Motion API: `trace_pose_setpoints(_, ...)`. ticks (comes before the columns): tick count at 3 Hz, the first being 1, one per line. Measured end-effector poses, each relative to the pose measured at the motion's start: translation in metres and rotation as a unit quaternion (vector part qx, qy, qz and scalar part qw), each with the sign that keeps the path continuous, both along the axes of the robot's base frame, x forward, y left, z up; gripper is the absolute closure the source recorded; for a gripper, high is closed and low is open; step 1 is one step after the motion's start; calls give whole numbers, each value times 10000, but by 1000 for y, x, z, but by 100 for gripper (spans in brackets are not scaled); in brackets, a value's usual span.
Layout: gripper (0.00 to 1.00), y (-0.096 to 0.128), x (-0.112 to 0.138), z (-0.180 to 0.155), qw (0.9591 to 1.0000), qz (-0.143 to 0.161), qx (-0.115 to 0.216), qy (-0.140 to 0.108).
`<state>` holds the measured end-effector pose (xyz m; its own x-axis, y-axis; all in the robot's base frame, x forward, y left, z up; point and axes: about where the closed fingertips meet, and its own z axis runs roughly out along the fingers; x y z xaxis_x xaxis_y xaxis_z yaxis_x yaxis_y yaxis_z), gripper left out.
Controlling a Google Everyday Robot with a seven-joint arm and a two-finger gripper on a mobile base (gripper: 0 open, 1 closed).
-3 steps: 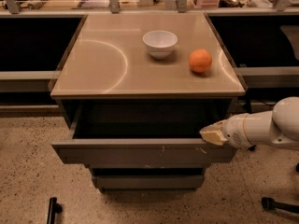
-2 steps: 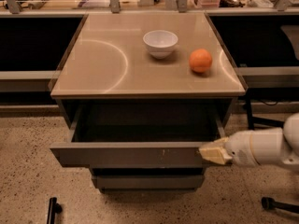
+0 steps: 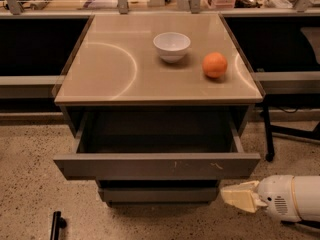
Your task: Open top drawer
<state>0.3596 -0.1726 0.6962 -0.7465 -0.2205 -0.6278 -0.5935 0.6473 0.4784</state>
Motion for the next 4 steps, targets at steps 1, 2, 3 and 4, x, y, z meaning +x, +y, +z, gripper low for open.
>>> trace_pose_setpoints(1, 100, -6, -5, 7, 9997, -167, 15, -180)
trace_pose_setpoints(2, 81, -7, -6, 8, 9997, -175, 12, -189)
trace_pose_setpoints(3, 58, -7, -6, 8, 9997, -175, 12, -189)
trace_pose_setpoints(4, 35, -7, -6, 8, 9997, -175, 12, -190)
